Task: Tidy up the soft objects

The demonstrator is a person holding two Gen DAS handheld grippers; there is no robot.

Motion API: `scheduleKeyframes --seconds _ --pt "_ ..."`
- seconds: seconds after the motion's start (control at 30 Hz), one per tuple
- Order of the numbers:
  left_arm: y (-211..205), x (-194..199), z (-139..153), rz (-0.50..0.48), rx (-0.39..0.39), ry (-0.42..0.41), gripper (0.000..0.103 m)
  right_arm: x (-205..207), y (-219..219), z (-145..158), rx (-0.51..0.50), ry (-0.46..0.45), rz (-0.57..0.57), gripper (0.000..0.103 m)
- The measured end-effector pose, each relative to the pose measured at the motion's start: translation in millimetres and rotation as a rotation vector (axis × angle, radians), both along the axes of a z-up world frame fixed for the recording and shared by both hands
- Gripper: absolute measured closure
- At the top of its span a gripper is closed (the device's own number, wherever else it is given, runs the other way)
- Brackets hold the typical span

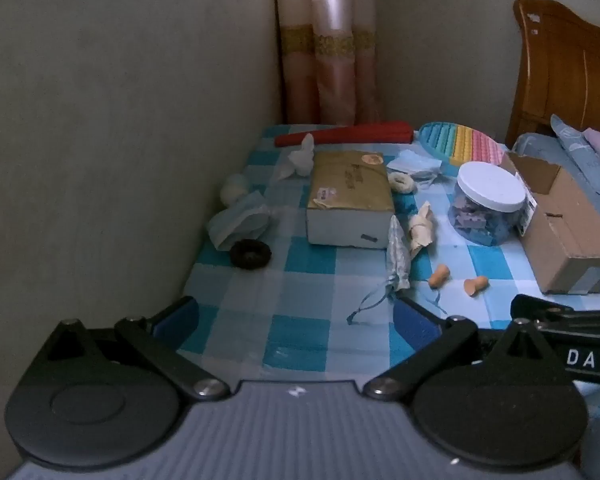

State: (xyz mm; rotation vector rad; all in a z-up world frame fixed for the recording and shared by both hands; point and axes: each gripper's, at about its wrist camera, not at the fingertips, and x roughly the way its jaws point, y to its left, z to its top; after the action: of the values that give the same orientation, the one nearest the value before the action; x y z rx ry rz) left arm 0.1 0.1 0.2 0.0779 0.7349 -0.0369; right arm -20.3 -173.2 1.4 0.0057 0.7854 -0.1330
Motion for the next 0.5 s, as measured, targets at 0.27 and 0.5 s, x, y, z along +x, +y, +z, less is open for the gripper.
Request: scheduleKeyframes --seconds 0.27,0.5 --pt "-0.6 -1.9 -3.9 0.000 -0.003 -0.012 0.001 -2.3 2.3 0.6 0.008 -0.007 0.001 0.000" --pt "-2.1 -2.4 -1.0 0.002 -0.007 -0.007 0.001 -0.9 4.3 0.4 -0.005 0.004 0.001 0.000"
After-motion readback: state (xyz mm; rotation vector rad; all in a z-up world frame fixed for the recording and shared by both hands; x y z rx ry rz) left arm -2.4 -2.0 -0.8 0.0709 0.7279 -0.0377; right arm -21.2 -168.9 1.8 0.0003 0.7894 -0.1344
